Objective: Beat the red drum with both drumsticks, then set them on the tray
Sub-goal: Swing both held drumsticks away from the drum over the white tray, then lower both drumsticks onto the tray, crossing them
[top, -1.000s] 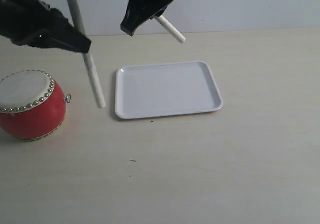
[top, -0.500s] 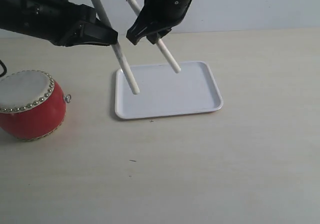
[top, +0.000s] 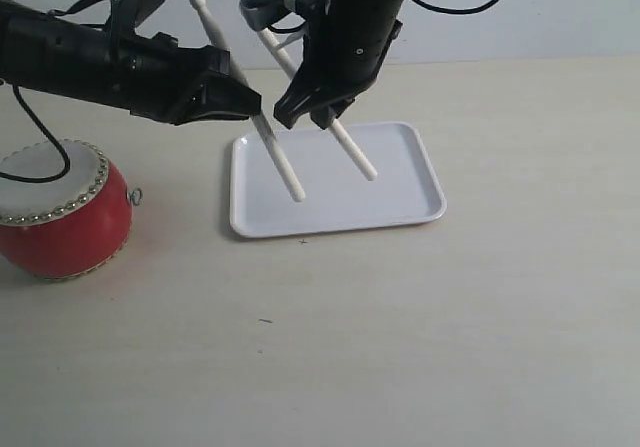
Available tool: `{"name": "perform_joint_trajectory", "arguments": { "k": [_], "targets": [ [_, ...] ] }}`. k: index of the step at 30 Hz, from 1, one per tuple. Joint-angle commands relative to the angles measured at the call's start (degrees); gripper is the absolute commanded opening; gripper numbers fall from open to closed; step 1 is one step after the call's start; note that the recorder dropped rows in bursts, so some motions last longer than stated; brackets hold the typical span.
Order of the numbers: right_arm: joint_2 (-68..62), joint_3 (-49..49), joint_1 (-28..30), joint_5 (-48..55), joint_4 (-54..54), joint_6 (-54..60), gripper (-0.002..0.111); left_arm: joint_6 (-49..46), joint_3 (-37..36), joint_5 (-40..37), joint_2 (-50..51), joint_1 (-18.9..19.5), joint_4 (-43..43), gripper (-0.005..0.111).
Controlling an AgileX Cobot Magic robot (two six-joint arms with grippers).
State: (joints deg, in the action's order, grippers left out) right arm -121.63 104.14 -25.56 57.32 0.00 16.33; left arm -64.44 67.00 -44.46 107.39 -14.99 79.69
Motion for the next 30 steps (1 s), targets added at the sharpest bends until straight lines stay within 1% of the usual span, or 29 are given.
{"name": "perform_joint_trajectory", "arguments": {
  "k": [1, 6, 9, 16, 30],
  "targets": [
    [-1.04, 0.21, 0.71, -0.40, 0.00, 1.89, 0.000, -0.30, 2.13, -0.43, 2.34, -0.39, 1.58, 0.000],
    [-3.18, 0.21, 1.09, -0.93, 0.00, 1.89, 0.000, -0.57, 2.51, -0.07, 5.27, -0.39, 1.47, 0.000],
    [-4.82, 0.21, 1.09, -2.65, 0.00, 1.89, 0.000, -2.53, 2.98, 0.46, 7.25, -0.39, 1.47, 0.000],
    [-7.19, 0.21, 1.09, -7.34, 0.00, 2.02, 0.000, -2.75, 5.80, 1.35, 11.26, -0.39, 1.83, 0.000],
    [-11.85, 0.21, 1.09, -11.36, -1.52, 2.02, 0.000, -2.85, 8.82, 2.83, 17.57, -0.39, 1.83, 0.000]
  ]
}}
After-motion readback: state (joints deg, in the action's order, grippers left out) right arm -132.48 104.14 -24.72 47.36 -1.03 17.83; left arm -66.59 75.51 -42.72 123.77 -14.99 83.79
